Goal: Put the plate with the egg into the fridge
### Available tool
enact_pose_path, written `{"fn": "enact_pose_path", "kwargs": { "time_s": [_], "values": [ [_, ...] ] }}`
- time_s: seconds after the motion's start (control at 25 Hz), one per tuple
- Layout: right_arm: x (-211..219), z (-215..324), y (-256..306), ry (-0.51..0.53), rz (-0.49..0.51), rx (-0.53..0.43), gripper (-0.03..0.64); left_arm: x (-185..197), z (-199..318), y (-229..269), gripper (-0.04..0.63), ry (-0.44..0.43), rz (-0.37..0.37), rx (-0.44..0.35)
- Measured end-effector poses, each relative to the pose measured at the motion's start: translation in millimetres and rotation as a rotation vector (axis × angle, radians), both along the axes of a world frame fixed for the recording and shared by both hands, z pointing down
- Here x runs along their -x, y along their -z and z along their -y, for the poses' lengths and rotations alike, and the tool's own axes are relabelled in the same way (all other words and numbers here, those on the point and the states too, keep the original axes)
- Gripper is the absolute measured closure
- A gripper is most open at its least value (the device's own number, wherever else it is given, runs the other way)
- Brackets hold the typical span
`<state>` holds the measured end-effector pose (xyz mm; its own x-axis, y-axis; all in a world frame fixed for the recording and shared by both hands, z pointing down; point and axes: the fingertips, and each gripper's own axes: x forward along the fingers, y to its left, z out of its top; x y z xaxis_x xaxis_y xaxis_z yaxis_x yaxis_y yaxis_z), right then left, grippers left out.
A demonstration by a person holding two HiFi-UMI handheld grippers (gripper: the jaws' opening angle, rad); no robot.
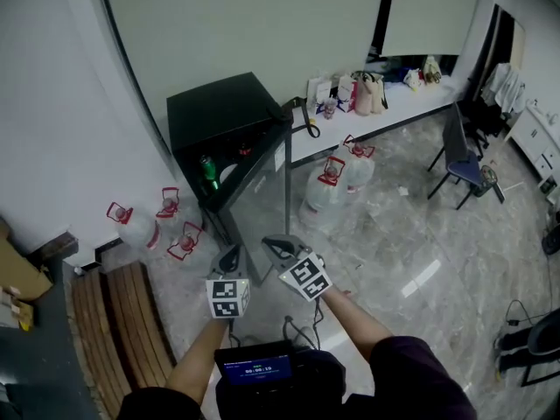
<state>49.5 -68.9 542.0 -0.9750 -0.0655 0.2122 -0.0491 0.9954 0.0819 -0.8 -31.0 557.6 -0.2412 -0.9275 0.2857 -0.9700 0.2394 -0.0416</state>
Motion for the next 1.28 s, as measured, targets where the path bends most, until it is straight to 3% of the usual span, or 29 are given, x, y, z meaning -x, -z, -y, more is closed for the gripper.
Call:
{"fn": "enact_pose_path", "kwargs": {
  "time_s": [0.36, 0.8, 1.28],
  "values": [
    [20, -1, -8, -0.018, -0.015, 0.022, 0.609, 26, -5, -3, 0.584, 0.011, -0.018, 0.007],
    [21, -4, -19, -0.021, -0.033, 0.033, 0.609, 32, -8, -11, 0.584, 0.016, -0.025, 0.014],
    [46, -14, -1, -0.012, 0.016, 0.033, 0.609, 52, -15, -11, 0.584, 0.034, -0.039, 0.005]
  ]
}}
